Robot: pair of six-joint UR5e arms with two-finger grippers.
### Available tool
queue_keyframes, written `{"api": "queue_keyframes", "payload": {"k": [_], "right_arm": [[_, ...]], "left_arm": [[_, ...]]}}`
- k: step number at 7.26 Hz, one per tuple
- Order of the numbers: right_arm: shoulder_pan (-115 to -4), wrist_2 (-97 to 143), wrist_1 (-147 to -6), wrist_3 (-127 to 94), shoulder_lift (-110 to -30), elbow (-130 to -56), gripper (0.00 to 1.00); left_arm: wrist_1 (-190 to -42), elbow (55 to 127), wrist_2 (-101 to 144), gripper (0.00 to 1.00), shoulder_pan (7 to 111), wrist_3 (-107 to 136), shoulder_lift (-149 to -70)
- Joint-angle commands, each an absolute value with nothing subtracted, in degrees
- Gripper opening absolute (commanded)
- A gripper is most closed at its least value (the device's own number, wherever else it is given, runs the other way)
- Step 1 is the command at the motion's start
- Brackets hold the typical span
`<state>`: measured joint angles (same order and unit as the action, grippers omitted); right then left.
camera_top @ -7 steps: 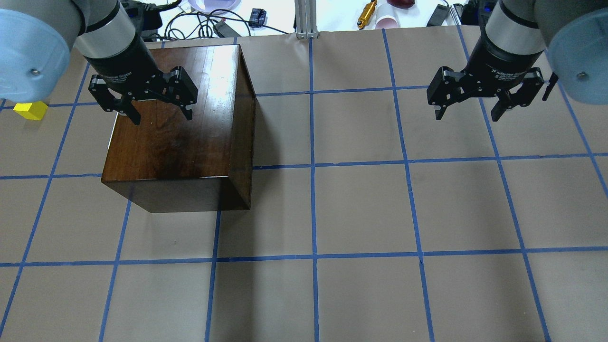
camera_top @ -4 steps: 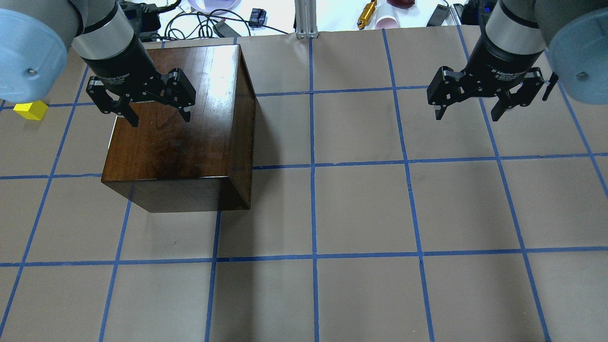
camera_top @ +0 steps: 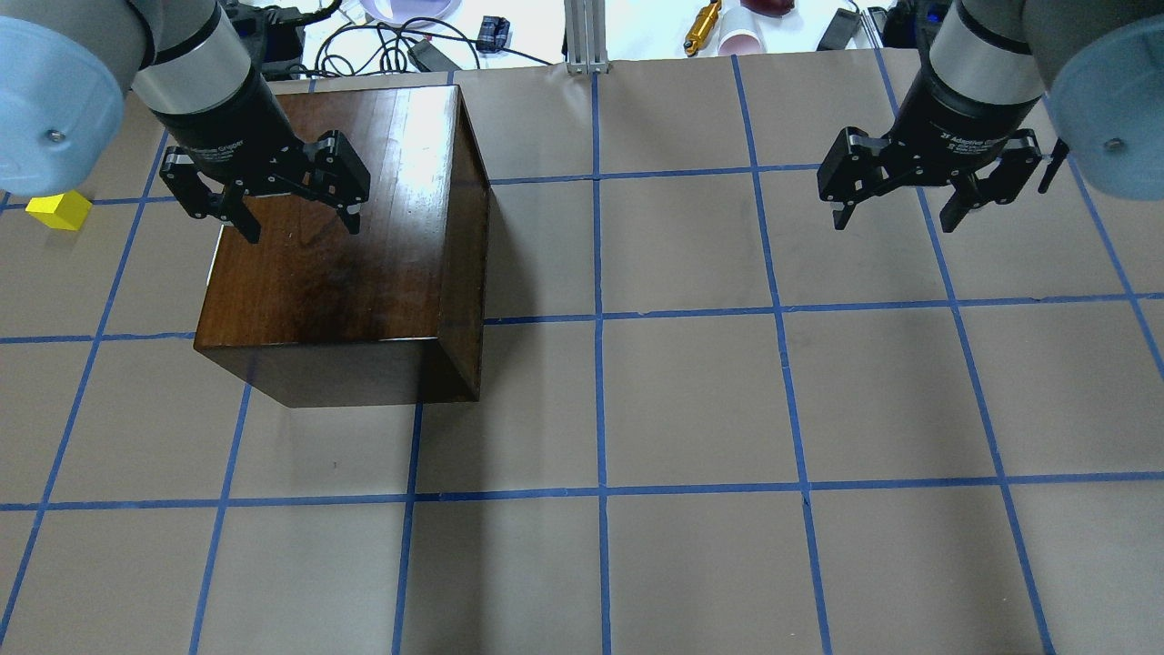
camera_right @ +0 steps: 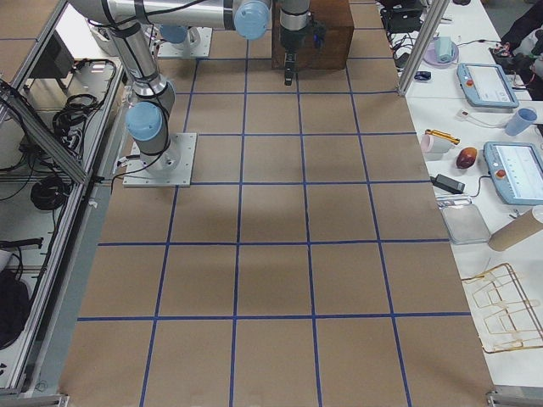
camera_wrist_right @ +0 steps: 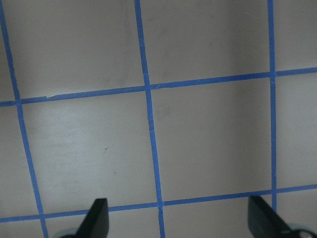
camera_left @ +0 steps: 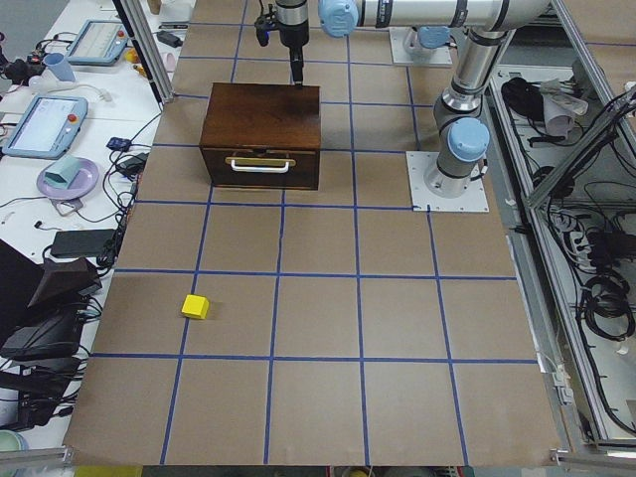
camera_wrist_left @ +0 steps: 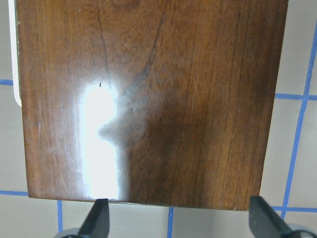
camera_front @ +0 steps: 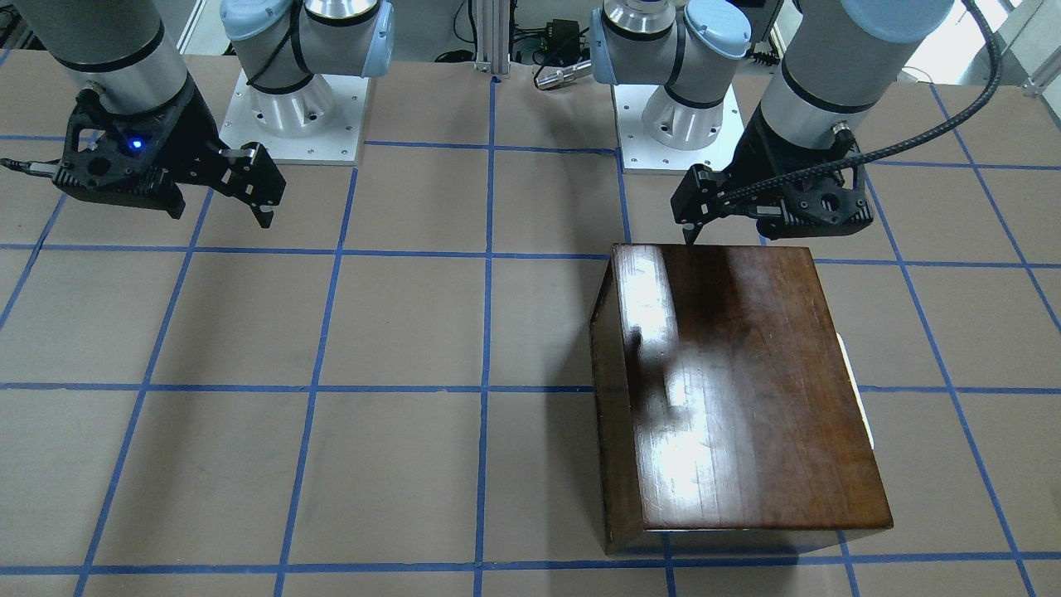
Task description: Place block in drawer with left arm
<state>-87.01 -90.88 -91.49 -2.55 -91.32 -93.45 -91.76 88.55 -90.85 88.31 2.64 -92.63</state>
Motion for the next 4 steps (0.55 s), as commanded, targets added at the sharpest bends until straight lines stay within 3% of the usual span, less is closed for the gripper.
{"api": "queue_keyframes", "payload": {"k": [1,4], "right_arm": [[-87.0,-90.9,-91.5,-2.5,-91.3,-93.4,1.0],[-86.9,-90.9,-91.5,-2.5,-91.3,-93.5,1.0]], "left_arm": [[-91.1,88.4,-90.9,1.0,88.1,2.5,-92.8],[-91.0,87.6,-89.8,1.0,82.7,1.2,-93.7]]}}
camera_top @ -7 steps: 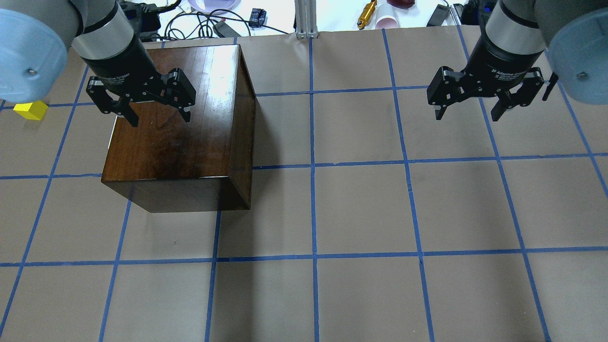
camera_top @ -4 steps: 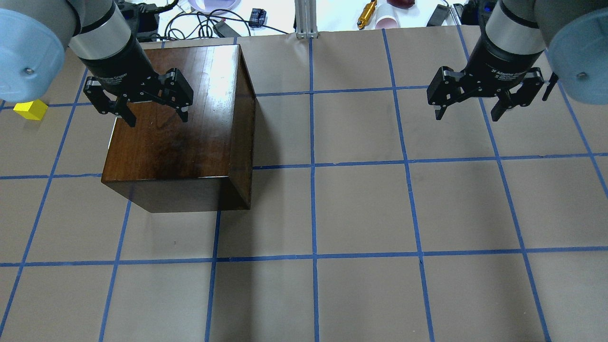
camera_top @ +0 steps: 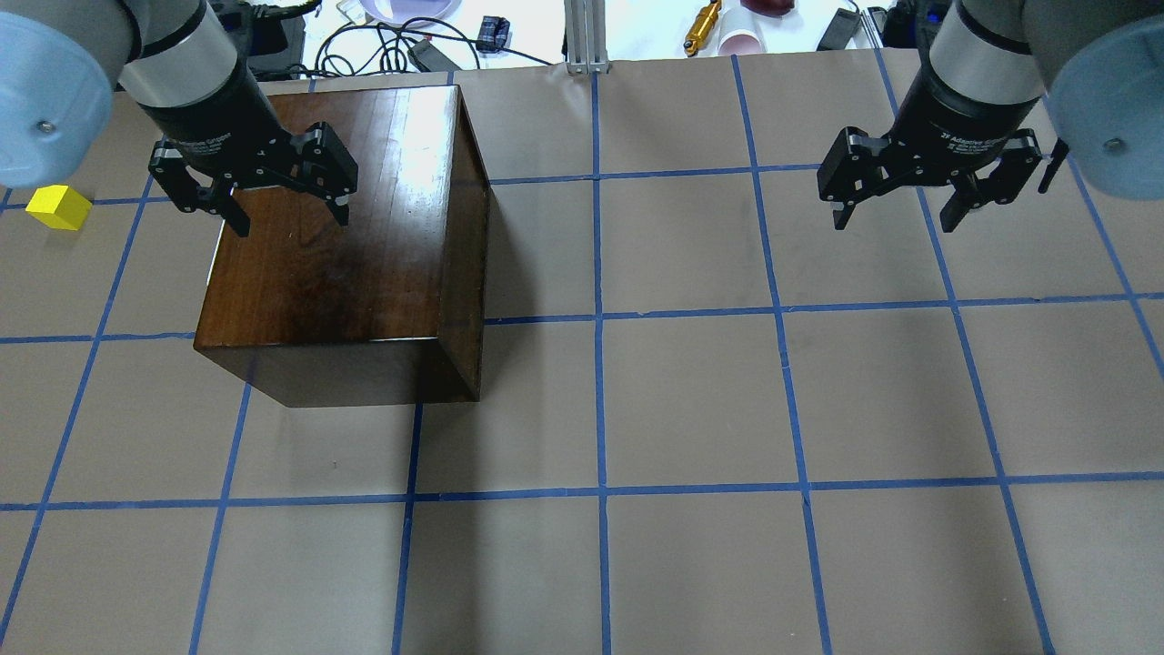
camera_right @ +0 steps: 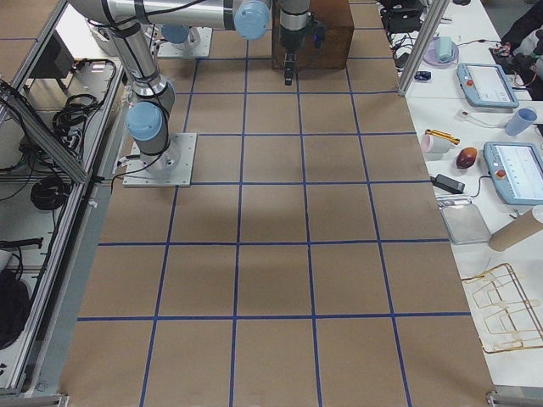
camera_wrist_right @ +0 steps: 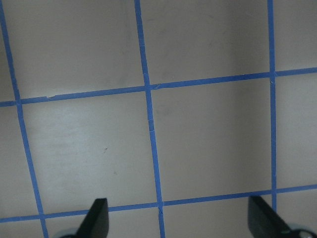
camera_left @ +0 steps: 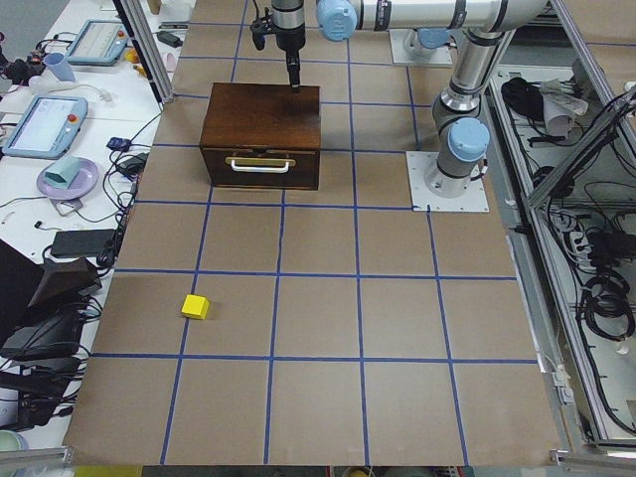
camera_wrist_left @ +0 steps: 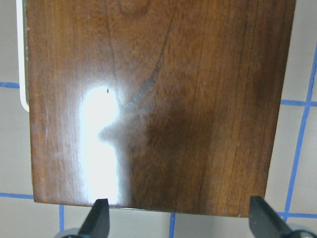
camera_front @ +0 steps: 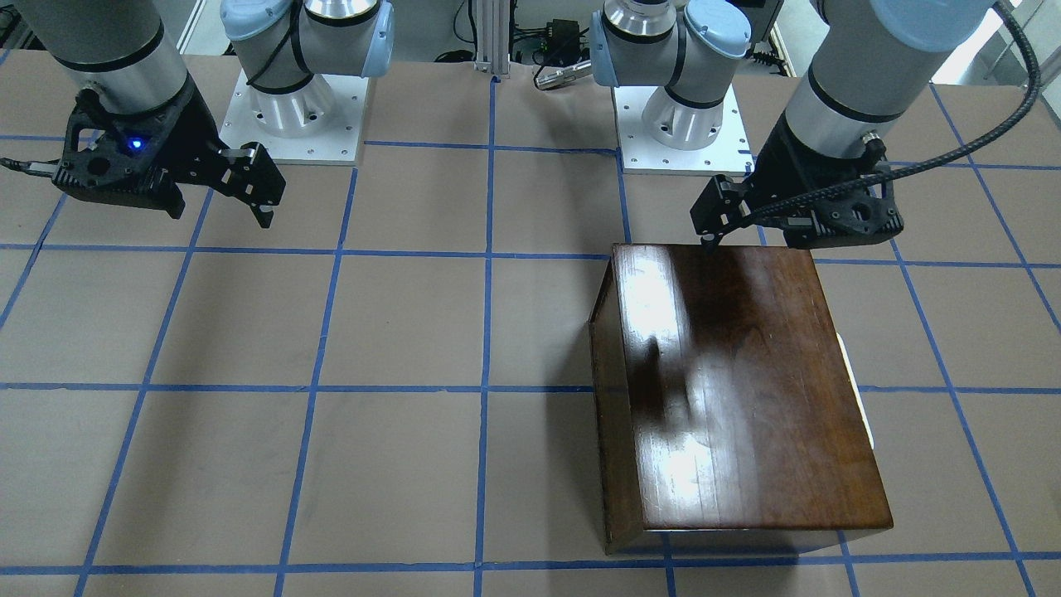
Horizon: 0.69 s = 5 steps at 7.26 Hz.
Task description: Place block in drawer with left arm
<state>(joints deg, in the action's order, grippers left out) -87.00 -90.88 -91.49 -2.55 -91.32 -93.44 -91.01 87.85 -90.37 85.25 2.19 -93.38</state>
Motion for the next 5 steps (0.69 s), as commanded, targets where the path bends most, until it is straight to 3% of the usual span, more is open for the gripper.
{"api": "queue_keyframes", "payload": {"k": [1,5], "right_arm": [[-87.0,-90.9,-91.5,-2.5,-91.3,-93.4,1.0],[-87.0,-90.9,-91.5,-2.5,-91.3,-93.4,1.0]], "left_arm": [[-90.9,87.3,-89.7,1.0,80.4,-3.6,-93.9],[-90.4,83.6,-87.5,1.0,67.8,-22.1,-98.1]]}}
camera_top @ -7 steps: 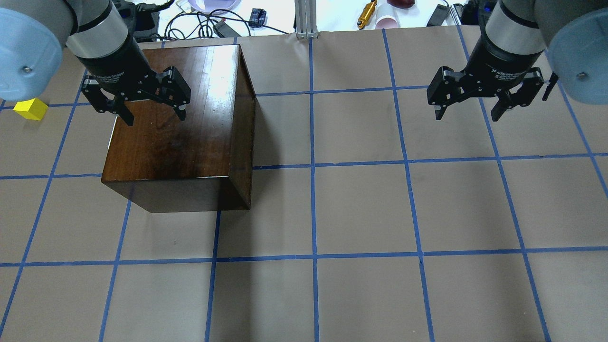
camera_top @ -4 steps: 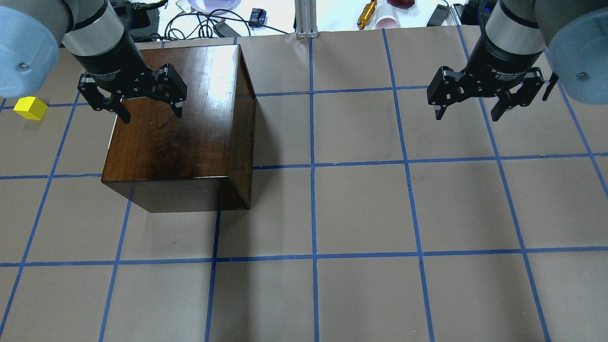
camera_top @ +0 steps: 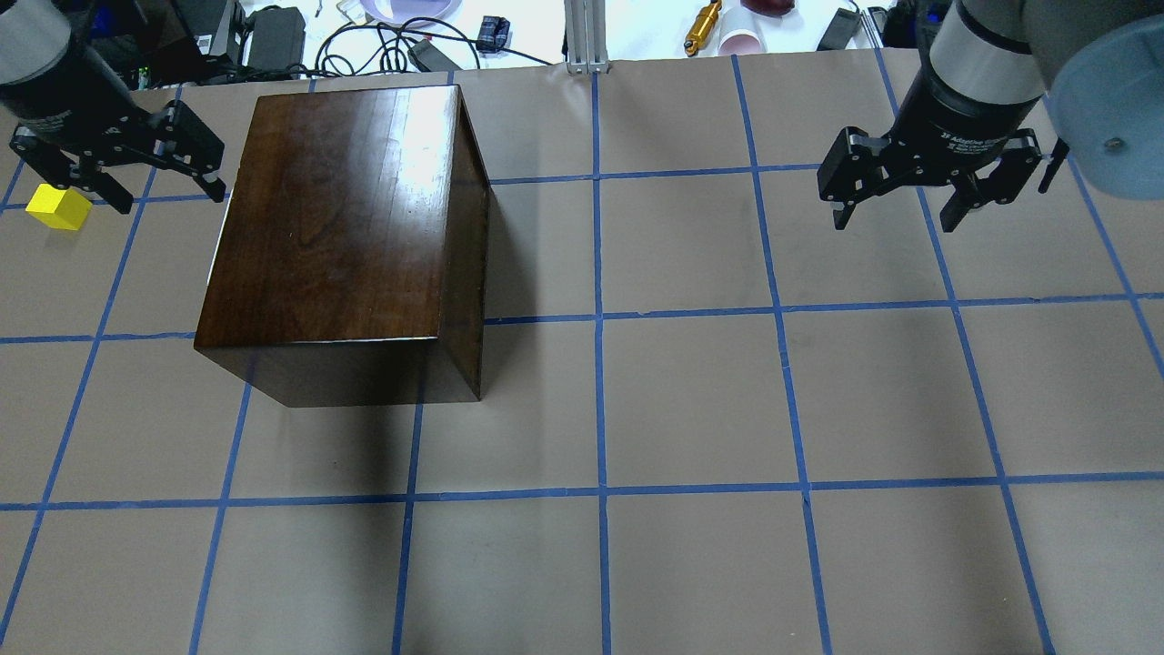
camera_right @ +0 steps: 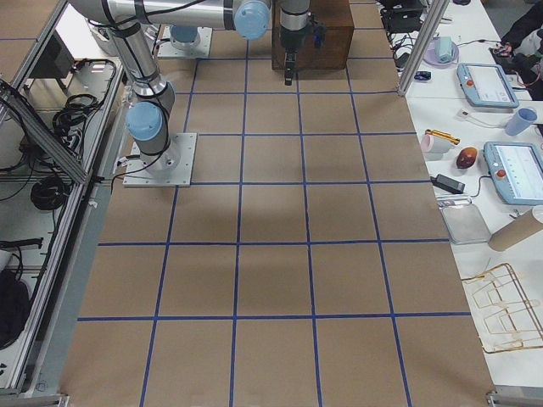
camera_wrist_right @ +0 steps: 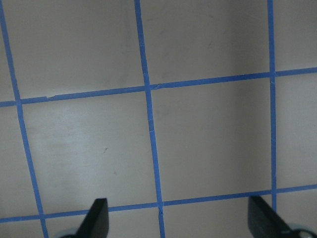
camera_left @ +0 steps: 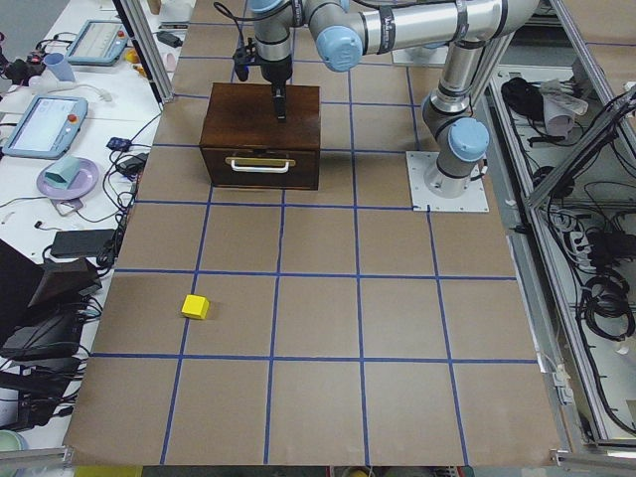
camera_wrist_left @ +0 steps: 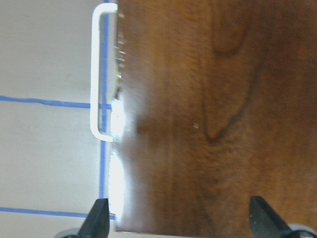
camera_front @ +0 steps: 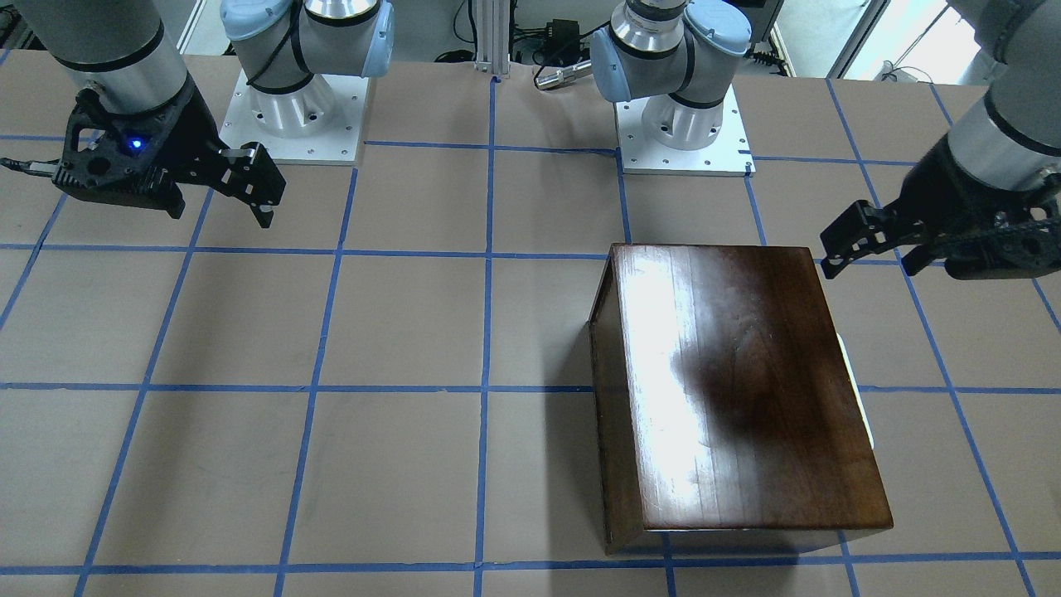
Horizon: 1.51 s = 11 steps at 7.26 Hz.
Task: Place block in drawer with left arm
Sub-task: 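Move the left gripper down beside the cabinet to the white drawer handle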
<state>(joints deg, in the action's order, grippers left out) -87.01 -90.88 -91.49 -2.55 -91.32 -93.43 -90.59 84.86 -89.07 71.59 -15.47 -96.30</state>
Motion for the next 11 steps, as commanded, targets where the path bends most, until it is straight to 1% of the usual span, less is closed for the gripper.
{"api": "queue_keyframes", "payload": {"k": [1,3,4,5,8,10,11], "right_arm": [[-87.0,-90.9,-91.5,-2.5,-91.3,-93.4,1.0],[-87.0,-90.9,-91.5,-2.5,-91.3,-93.4,1.0],[-86.9,-90.9,-91.5,-2.5,-91.3,-93.5,1.0],[-87.0,-90.9,-91.5,-2.5,-91.3,-93.5,1.0],[-87.0,-90.9,-91.5,-2.5,-91.3,-93.4,1.0],[-87.0,-90.9,-91.5,-2.5,-91.3,-93.4,1.0],[-87.0,-90.9,-91.5,-2.5,-91.3,-93.5,1.0]], "left_arm": [[-90.4,82.9,-86.6,1.0,65.3,-23.5,-99.7],[-89.7,82.7,-83.4,1.0,61.0,-27.9,-102.6],[-86.3,82.9,-78.9,1.0,58.0,-31.9,-104.8],[-86.0,82.9,-78.8,1.0,57.3,-33.0,-106.6],[-85.9,83.3,-78.2,1.0,57.4,-33.7,-111.3],[-85.8,83.3,-77.7,1.0,58.0,-32.6,-112.6],[-85.7,83.3,-77.7,1.0,60.0,-32.5,-113.0]]}}
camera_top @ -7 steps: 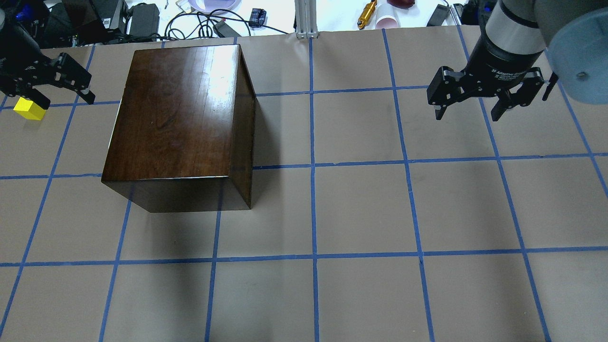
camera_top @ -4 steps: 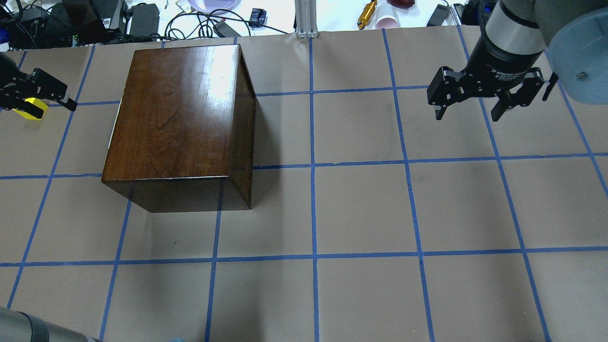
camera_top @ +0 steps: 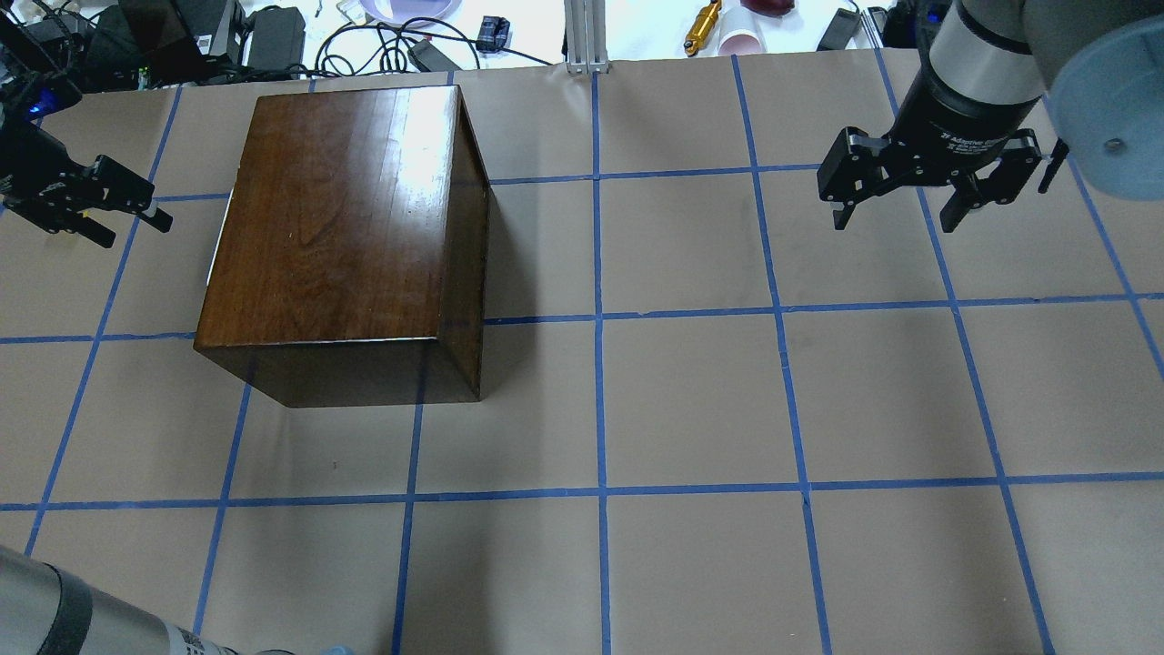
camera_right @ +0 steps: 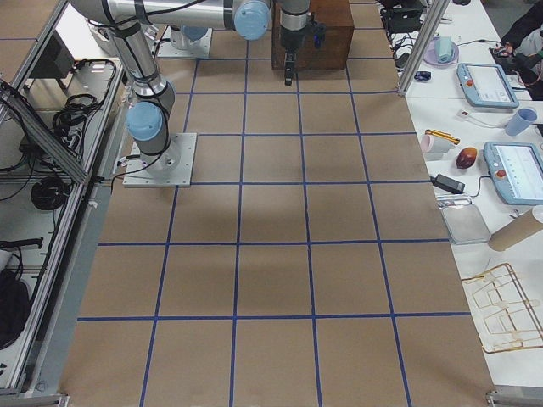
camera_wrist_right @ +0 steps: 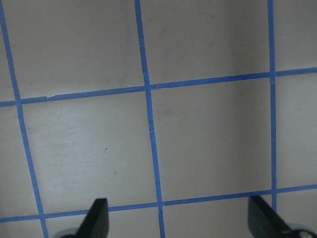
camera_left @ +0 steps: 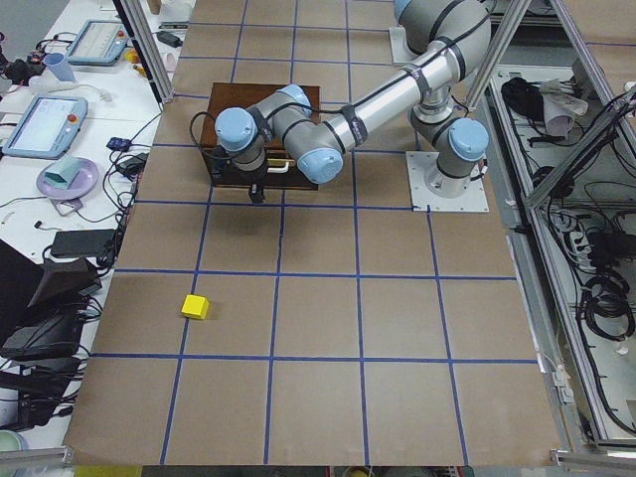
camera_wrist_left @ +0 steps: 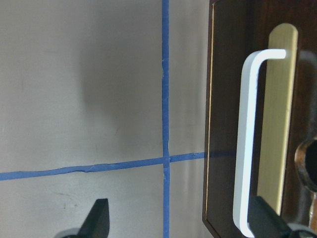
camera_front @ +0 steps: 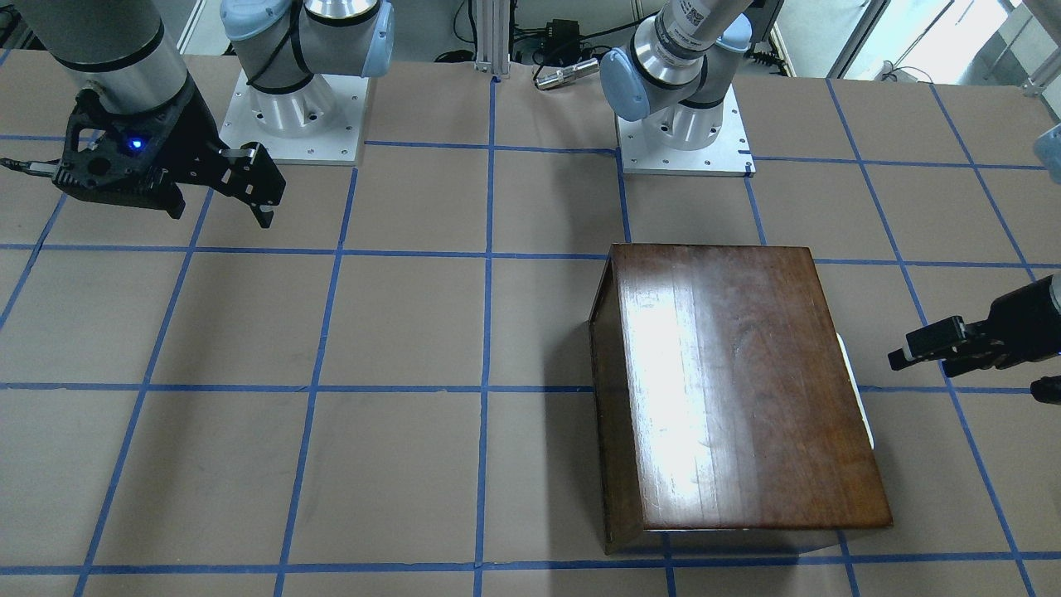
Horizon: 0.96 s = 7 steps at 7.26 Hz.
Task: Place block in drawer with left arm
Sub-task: 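Move the left gripper down beside the cabinet to the white drawer handle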
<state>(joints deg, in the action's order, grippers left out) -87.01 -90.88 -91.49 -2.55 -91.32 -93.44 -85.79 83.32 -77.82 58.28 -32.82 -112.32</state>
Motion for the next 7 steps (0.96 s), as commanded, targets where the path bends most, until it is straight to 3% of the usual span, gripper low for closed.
{"api": "queue_keyframes", "payload": {"k": [1,7], "right_arm": [[-87.0,-90.9,-91.5,-2.5,-91.3,-93.4,1.0],[-87.0,-90.9,-91.5,-2.5,-91.3,-93.5,1.0]], "left_arm": [[-84.9,83.3,-77.7,1.0,61.2,-32.7,-113.5],[-84.0,83.8,-76.1,1.0,61.3,-34.2,-116.6]]}}
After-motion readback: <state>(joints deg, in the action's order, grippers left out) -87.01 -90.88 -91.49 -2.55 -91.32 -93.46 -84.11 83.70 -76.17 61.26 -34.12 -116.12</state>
